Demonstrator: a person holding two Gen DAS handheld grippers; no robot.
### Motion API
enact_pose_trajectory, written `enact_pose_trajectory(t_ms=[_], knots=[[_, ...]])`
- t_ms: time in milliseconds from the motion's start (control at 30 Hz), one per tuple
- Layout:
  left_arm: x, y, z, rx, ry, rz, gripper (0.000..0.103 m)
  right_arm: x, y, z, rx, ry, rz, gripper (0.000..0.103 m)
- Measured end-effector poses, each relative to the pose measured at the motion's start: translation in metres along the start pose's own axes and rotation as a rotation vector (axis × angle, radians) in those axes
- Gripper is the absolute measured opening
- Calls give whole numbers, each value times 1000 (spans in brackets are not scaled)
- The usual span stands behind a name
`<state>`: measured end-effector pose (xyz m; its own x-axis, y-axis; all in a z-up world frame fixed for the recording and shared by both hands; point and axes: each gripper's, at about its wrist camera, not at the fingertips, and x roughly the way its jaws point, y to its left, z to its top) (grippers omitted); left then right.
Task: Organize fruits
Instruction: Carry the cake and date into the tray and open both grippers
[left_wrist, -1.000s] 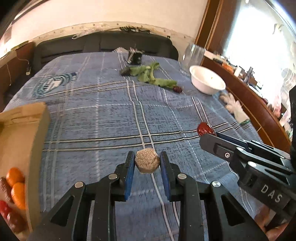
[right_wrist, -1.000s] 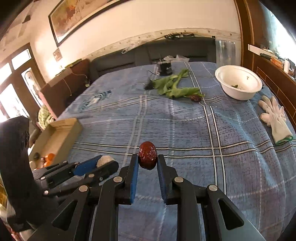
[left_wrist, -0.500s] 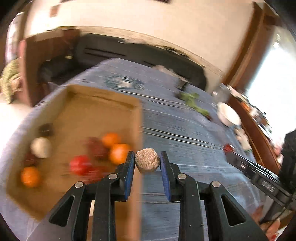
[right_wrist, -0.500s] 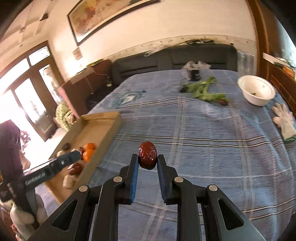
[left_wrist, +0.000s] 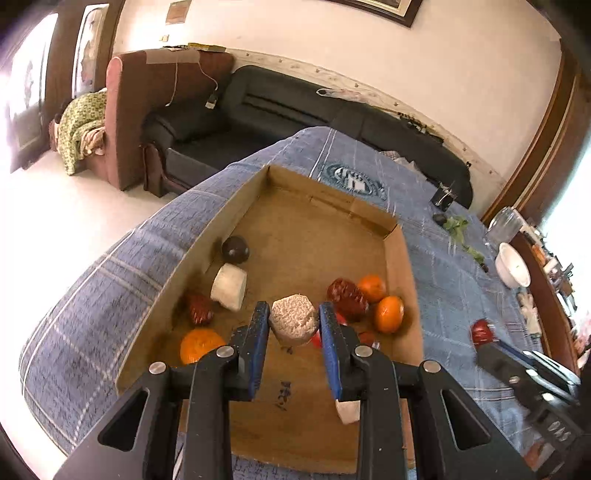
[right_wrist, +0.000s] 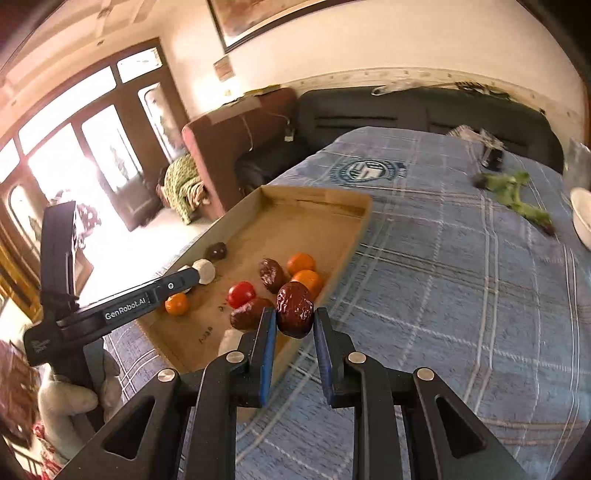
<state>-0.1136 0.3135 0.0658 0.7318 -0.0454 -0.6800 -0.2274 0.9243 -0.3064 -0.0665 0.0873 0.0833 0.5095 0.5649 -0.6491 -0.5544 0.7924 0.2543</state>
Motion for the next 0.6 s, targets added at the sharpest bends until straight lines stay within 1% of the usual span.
enact_pose_trajectory(t_ms=[100, 267, 333, 433, 600], knots=[[0, -6, 18, 47, -16, 17, 26, 13, 8, 14, -33, 9, -16, 23], [26, -10, 50, 108, 29, 75, 26, 45, 12, 39, -48, 39, -24, 23], [43, -5, 60, 108, 73, 85, 26, 60, 11, 48, -50, 60, -21, 23], [60, 2, 66, 96, 121, 85, 26, 88, 9, 61, -36, 107, 9, 23], [83, 8, 68, 82, 174, 81, 26, 124, 9, 72, -30, 165, 18, 23]])
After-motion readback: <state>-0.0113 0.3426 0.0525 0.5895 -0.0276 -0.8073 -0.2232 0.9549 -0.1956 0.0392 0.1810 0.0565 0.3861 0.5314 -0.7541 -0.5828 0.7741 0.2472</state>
